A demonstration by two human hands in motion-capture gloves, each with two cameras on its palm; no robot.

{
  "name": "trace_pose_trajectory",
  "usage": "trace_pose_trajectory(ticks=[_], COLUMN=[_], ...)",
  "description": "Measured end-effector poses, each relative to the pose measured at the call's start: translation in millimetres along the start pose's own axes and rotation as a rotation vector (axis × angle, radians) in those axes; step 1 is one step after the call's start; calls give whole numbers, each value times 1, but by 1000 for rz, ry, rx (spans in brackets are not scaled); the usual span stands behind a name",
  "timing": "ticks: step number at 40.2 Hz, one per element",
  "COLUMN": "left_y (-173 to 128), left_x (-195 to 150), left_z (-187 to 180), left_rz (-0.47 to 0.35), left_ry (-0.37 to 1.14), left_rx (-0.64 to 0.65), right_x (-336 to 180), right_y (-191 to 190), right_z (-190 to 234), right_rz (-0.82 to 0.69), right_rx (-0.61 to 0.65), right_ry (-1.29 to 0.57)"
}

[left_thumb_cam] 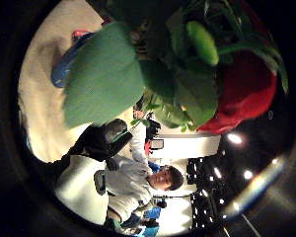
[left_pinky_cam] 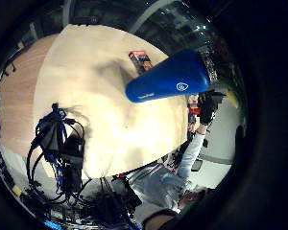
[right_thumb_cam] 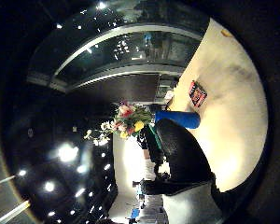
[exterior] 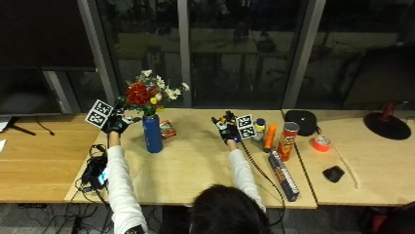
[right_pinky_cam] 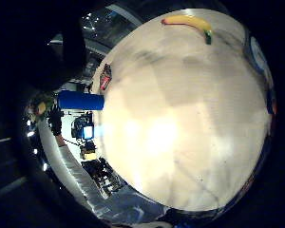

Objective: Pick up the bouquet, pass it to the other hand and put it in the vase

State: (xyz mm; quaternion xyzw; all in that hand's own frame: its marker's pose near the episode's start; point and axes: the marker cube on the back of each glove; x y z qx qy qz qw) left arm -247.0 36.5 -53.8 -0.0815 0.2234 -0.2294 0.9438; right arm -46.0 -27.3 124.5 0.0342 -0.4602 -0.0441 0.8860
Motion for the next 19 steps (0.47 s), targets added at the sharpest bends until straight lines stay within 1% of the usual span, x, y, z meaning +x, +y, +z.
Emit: trace_pose_trajectory(ticks=[1,3,4,5,7,8,9,10,11,13,14,15,16,18,19], left_y=[4,12,12,10,4,2,2,3,4,6,6,7,9,16,19], left_x=[1,3,2,-1,-9,-12,-13,-12,-8,0,3,5,6,7,7], left_z=[2,2,2,2,0,-2,-4,-5,-6,-7,-7,-7,-6,-6,-6], left_rz=[0,-7,-42,-99,-210,-230,-215,-169,-98,70,136,164,140,-12,-67], left_ry=[3,8,-6,-28,-93,-127,-147,-141,-113,-34,11,62,113,187,202], left_rx=[-11,-37,-30,-11,56,93,117,122,117,106,87,45,-18,-150,-185], right_x=[2,6,6,6,1,0,1,2,4,8,11,13,14,14,13], right_y=[-2,-2,0,3,9,9,9,8,7,6,6,6,5,3,3], right_z=[-3,-9,-11,-14,-17,-18,-19,-20,-20,-19,-18,-17,-16,-14,-13], right_rz=[-36,-19,15,43,44,26,9,-2,-4,23,44,60,61,29,16], right_rx=[22,44,46,42,25,24,27,33,36,38,39,41,44,45,45], right_ry=[16,38,44,41,16,7,7,11,16,23,29,35,38,32,28])
